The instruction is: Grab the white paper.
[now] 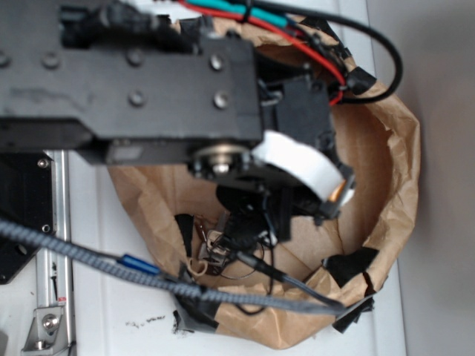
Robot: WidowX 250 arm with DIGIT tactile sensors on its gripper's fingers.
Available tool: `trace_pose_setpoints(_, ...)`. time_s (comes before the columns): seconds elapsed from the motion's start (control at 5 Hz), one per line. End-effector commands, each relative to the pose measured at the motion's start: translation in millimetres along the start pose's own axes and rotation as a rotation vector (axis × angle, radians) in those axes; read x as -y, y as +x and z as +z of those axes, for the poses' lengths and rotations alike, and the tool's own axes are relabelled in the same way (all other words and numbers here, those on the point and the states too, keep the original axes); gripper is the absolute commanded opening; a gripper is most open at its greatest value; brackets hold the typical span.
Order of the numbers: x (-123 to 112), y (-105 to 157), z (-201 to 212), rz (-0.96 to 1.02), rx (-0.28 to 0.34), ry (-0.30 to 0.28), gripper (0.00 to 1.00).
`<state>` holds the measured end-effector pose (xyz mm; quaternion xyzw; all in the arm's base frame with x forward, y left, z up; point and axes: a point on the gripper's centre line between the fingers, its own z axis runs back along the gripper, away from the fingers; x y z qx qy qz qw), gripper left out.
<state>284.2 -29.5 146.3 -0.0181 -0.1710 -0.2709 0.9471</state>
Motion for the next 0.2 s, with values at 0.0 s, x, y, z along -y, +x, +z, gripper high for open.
trace_pose_setpoints(0.0,-11.4,6.6,13.2,0.165,-0.013,-0.034,0.0)
